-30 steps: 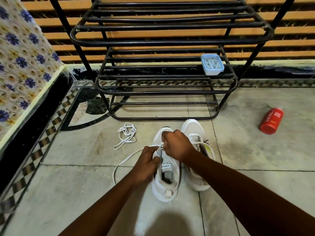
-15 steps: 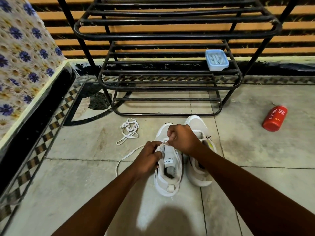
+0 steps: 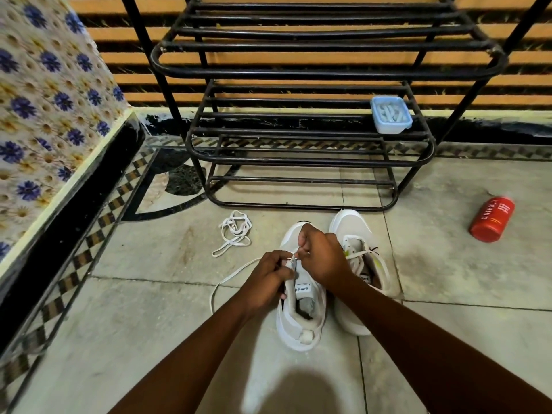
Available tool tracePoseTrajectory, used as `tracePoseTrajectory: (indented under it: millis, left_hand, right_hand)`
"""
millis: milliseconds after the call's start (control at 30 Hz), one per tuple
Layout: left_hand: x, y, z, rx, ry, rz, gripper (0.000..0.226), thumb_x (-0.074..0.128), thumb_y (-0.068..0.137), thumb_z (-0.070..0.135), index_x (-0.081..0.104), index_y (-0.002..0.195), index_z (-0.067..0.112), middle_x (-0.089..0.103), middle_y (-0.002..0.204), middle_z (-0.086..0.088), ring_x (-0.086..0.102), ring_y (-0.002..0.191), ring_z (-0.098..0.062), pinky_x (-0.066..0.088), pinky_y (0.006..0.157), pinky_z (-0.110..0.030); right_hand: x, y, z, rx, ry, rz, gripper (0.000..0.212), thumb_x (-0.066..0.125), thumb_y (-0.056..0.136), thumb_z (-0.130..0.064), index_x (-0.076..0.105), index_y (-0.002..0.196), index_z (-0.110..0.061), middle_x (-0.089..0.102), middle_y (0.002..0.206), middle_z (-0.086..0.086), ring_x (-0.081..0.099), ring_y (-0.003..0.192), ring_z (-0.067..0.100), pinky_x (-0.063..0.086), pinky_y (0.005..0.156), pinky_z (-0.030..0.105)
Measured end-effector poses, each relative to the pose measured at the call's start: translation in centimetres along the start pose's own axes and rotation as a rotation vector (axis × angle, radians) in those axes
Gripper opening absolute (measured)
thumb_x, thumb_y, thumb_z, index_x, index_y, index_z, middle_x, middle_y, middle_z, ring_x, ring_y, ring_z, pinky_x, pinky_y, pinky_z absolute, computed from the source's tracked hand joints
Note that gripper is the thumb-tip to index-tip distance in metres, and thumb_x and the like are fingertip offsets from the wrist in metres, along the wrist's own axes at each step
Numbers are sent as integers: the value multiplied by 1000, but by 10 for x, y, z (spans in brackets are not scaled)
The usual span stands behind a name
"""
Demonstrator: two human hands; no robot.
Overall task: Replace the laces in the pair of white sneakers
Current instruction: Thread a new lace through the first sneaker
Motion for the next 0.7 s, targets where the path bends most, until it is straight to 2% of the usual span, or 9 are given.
tracePoseTrajectory:
  millis: [33,67,133,200,333,433,567,633,700]
  left_hand:
    - [-1,2,-1,16,10,15,22,61,99,29,62,115,14,57,116,-23,61,78,-20,52,57,-30]
    - [-4,3,0,53,51,40,25,52,107,33,62,114,11,59,108,-24,60,73,-21,53,56,-32]
    - [-6,3,4,156,173,78,34,43,111,38,61,107,10,59,96,-27,61,60,-24,53,53,-35]
    - [-6,6,13,260,338,114,30,43,111,37,61,99,15,60,91,-18,63,55,-24,53,55,-35]
    - [0,13,27,345,608,162,11,55,104,19,62,96,17,59,93,-5,62,79,-20,46,69,-30]
    - [1,19,32,334,640,171,11,59,100,12,61,90,18,58,93,-4,59,79,-17,42,60,-20]
    - [4,26,37,303,690,134,29,54,90,-2,51,78,24,62,86,0,62,80,-26,44,65,-31]
    - [6,28,37,303,775,134,19,54,93,2,55,89,21,65,89,-3,62,86,-26,45,71,-31]
    - [3,30,38,291,793,136,11,53,96,11,58,99,20,67,89,-6,64,83,-28,53,74,-37]
  right_hand:
    - [-3,-1,-2,-18,-19,5,18,58,78,-17,48,88,-28,62,77,1,61,78,29,54,71,43]
    - [-7,-4,-6,-45,-51,23,17,60,76,-19,50,87,-27,63,78,1,60,80,29,53,72,44]
    - [-16,-18,-13,-82,-124,110,15,67,74,-21,57,84,-23,59,84,3,57,84,31,49,74,43]
    - [-22,-38,-14,-79,-102,219,13,69,74,-21,59,82,-17,54,86,7,53,82,32,46,72,42]
    - [-14,-71,-4,-108,-12,257,22,68,73,-16,62,94,-12,54,94,7,56,89,31,46,82,40]
    - [-7,-77,-8,-152,-55,208,32,68,71,-6,63,103,-8,57,103,10,58,96,32,50,88,39]
    - [-1,-77,-8,-112,1,194,41,62,71,0,64,111,-7,59,112,10,58,107,32,46,97,32]
    - [2,-80,-3,-59,16,189,42,60,70,0,64,112,-7,59,116,9,57,111,29,40,100,25]
    - [4,-82,0,-27,-4,178,45,55,69,-3,65,113,-5,58,119,10,56,112,30,42,101,27]
Point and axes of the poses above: each hand's wrist, its own y-axis towards the middle knuckle, its own x-axis out of the palm, z = x × y, the point moved 8 cm from there along y, towards the middle knuckle
